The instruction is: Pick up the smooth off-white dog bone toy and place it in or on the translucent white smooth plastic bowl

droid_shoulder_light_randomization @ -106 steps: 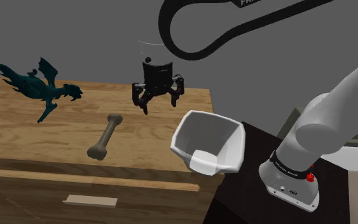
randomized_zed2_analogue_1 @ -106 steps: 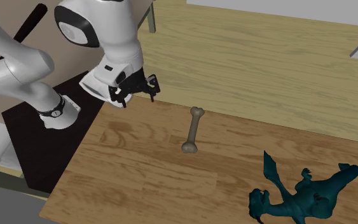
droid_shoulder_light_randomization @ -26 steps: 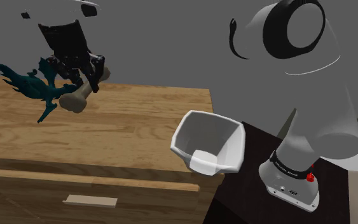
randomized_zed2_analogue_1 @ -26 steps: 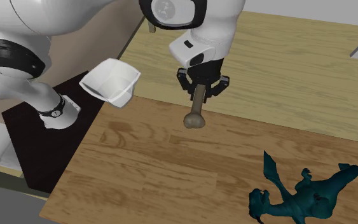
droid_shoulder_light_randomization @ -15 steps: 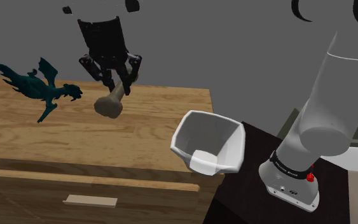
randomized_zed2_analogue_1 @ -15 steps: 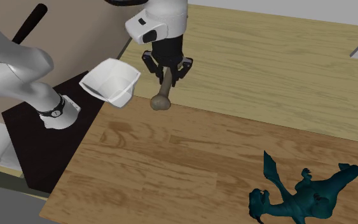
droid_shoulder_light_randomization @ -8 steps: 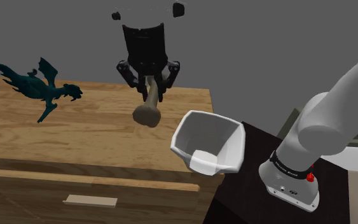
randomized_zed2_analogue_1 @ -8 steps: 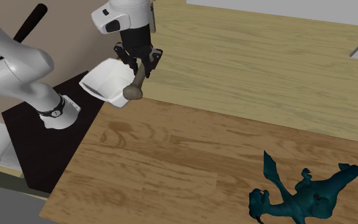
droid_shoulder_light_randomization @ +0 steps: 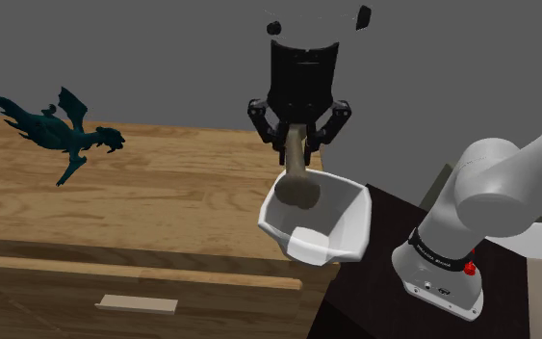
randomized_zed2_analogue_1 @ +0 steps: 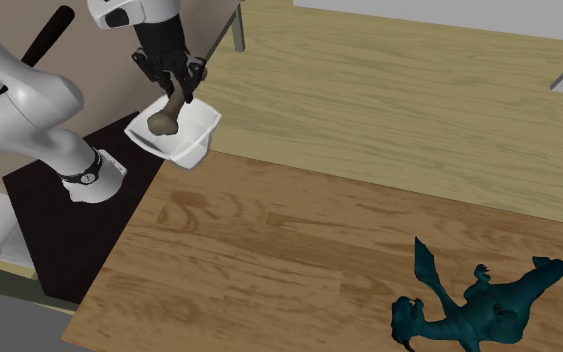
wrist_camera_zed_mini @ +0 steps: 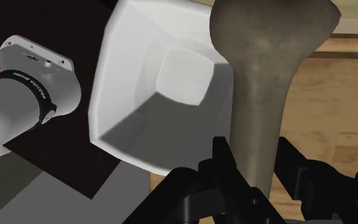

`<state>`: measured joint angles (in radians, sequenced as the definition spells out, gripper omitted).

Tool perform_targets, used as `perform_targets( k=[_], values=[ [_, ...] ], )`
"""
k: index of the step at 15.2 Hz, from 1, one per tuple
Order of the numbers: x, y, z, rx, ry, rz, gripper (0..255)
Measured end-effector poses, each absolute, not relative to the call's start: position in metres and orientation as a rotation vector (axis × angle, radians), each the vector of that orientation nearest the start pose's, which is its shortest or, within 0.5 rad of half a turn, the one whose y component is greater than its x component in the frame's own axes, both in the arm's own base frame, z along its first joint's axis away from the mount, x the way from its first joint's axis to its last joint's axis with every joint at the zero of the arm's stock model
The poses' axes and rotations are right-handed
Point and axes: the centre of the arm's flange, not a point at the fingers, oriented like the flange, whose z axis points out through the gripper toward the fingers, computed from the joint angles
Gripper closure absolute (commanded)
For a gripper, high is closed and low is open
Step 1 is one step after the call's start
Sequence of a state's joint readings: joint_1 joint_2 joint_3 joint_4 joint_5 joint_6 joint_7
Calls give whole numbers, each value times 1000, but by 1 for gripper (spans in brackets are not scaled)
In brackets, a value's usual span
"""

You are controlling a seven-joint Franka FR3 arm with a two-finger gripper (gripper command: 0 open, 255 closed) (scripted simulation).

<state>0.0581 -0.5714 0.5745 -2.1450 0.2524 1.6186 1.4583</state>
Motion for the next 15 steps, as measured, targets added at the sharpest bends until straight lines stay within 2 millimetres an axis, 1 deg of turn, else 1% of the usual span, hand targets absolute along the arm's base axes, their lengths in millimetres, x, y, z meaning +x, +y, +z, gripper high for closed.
perform_targets(
  k=[3,4,7,15],
  values=[
    [249,278,574,-2857,1420,-37,255],
    [242,276,571,-2857,1419,-38,255],
    [236,274,559,-2856,1419,-37,255],
    [236,274,516,-2857,1419,-36,255]
  ],
)
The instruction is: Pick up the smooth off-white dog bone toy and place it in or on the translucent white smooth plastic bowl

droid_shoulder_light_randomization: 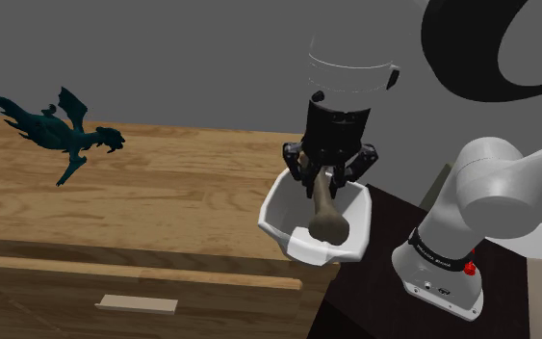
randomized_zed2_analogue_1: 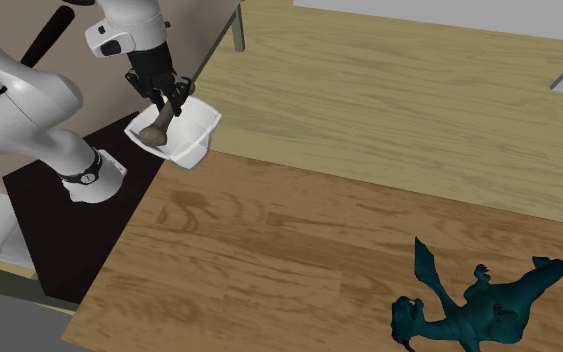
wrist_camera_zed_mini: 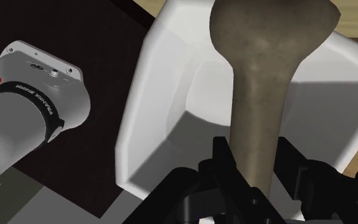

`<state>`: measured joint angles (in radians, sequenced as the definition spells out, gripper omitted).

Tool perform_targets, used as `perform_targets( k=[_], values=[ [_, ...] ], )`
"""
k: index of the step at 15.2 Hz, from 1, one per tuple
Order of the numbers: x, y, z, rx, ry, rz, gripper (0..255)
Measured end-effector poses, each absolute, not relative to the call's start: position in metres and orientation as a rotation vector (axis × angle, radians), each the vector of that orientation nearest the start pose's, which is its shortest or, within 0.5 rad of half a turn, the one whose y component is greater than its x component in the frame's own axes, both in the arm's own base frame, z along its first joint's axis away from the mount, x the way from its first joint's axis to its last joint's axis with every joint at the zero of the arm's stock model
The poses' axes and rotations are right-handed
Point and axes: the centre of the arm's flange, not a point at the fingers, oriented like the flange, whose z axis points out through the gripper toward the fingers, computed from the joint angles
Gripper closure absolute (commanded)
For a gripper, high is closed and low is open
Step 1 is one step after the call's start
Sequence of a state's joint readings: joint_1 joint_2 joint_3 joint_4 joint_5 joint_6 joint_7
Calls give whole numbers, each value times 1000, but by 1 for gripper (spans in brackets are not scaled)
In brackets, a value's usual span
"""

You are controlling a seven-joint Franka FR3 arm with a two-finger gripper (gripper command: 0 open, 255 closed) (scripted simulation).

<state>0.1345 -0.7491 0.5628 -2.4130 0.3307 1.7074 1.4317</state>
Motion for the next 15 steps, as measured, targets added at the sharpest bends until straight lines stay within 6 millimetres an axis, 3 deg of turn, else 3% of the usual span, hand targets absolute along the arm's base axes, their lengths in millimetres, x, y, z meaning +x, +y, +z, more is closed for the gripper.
perform_targets(
  k=[3,8,9,15],
  values=[
    [235,274,504,-2856,1418,-37,255],
    [235,274,502,-2854,1417,-39,255],
    [235,274,502,-2854,1417,-40,0],
    [235,273,500,-2856,1419,-37,0]
  ],
)
